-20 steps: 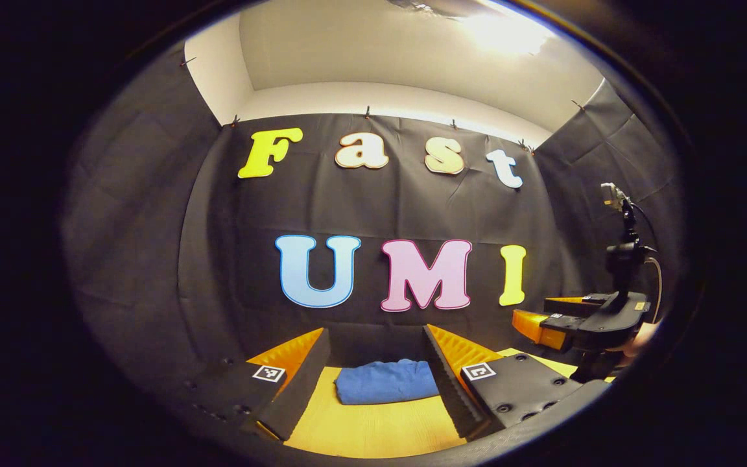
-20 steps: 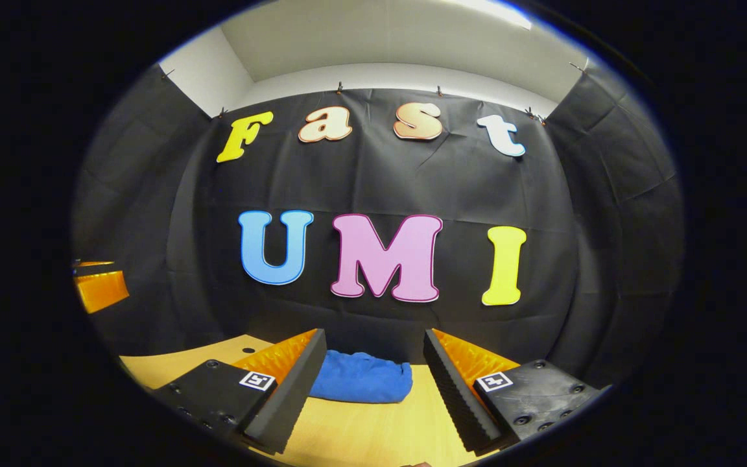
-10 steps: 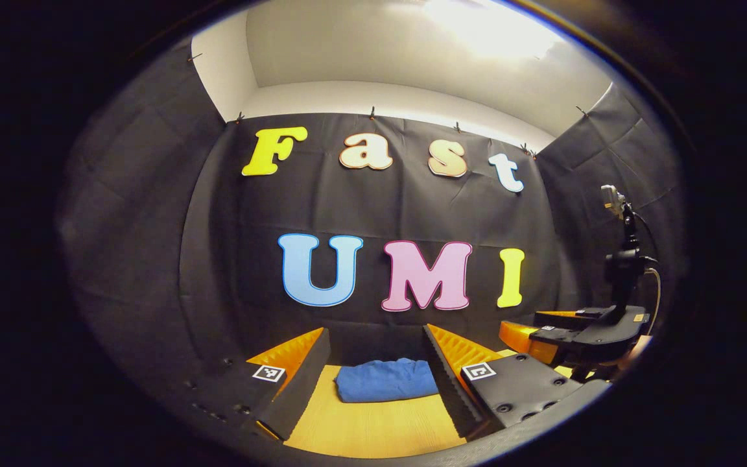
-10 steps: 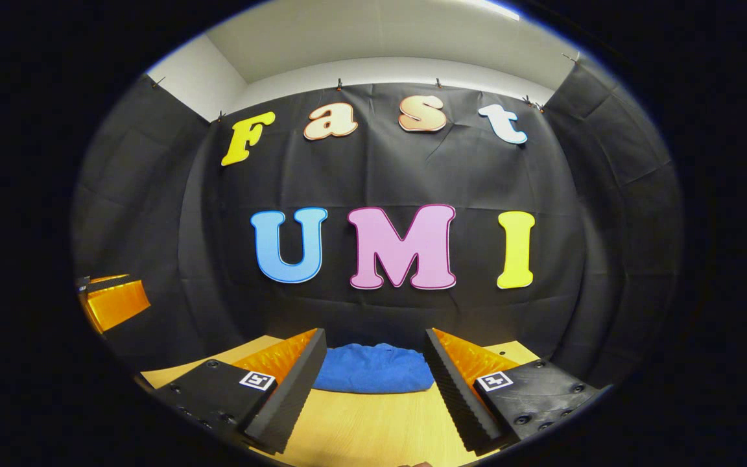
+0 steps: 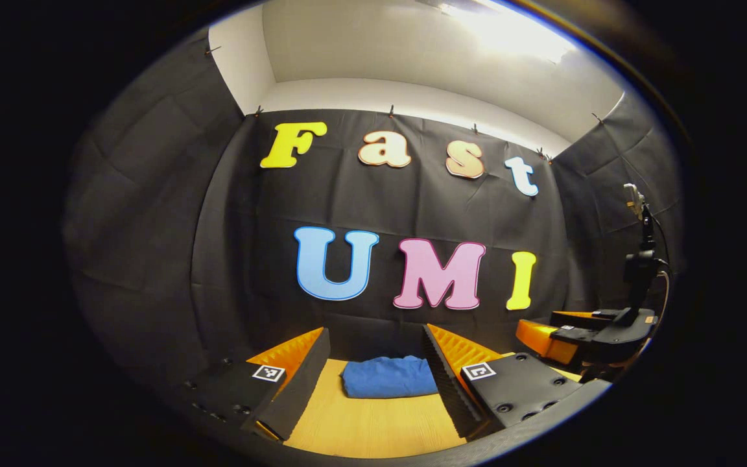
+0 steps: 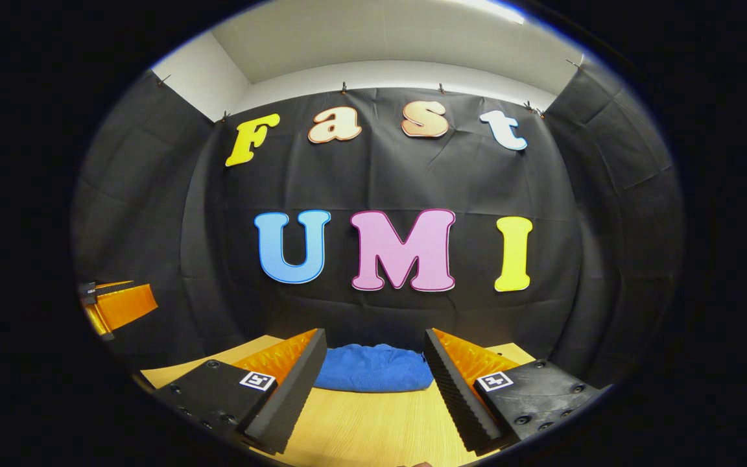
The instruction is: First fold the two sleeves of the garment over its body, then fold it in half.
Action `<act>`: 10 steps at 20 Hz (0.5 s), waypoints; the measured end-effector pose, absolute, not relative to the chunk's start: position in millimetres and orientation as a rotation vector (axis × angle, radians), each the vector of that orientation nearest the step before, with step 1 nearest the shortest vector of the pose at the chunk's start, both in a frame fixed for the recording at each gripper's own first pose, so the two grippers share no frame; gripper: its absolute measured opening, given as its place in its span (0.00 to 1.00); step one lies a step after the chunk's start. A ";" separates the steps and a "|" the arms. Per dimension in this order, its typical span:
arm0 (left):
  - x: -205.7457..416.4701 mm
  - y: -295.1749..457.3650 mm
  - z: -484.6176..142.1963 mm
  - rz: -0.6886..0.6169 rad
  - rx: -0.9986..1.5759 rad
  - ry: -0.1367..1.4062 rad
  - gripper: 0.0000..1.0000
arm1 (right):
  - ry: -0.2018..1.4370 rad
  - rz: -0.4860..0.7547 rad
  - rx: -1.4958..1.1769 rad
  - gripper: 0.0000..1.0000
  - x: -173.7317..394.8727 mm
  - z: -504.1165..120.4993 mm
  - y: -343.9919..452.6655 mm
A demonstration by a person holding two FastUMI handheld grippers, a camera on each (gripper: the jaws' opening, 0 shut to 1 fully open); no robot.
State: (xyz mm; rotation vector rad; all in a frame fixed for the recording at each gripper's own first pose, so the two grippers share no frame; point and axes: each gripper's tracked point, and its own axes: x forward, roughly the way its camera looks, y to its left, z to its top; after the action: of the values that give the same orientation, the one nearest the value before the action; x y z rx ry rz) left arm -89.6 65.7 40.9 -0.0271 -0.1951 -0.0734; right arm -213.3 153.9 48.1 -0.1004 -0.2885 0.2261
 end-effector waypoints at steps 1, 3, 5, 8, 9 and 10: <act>-89.4 65.7 38.9 -0.076 -0.038 -0.190 0.81 | -0.289 0.221 -0.108 0.93 -215.6 47.3 152.1; -89.9 68.7 28.0 -0.062 -0.032 -0.138 0.81 | -0.284 0.212 -0.112 0.96 -218.5 46.3 147.4; -91.6 77.7 13.3 -0.029 -0.019 -0.097 0.81 | -0.282 0.204 -0.110 0.96 -222.5 45.0 145.4; -91.6 69.5 13.1 -0.058 -0.064 -0.085 0.81 | -0.276 0.193 -0.124 0.93 -228.5 42.5 137.3; -90.4 70.5 10.6 -0.052 -0.076 -0.075 0.81 | -0.277 0.188 -0.125 0.96 -229.9 43.3 134.1; -90.1 73.8 8.3 -0.044 -0.083 -0.073 0.81 | -0.277 0.181 -0.124 0.93 -230.0 43.1 130.7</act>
State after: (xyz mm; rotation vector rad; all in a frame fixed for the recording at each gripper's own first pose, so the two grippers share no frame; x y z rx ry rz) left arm -90.1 73.8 8.3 -0.0825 -0.0728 -0.0436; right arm -230.0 130.7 43.1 -0.1241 -0.2772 0.1812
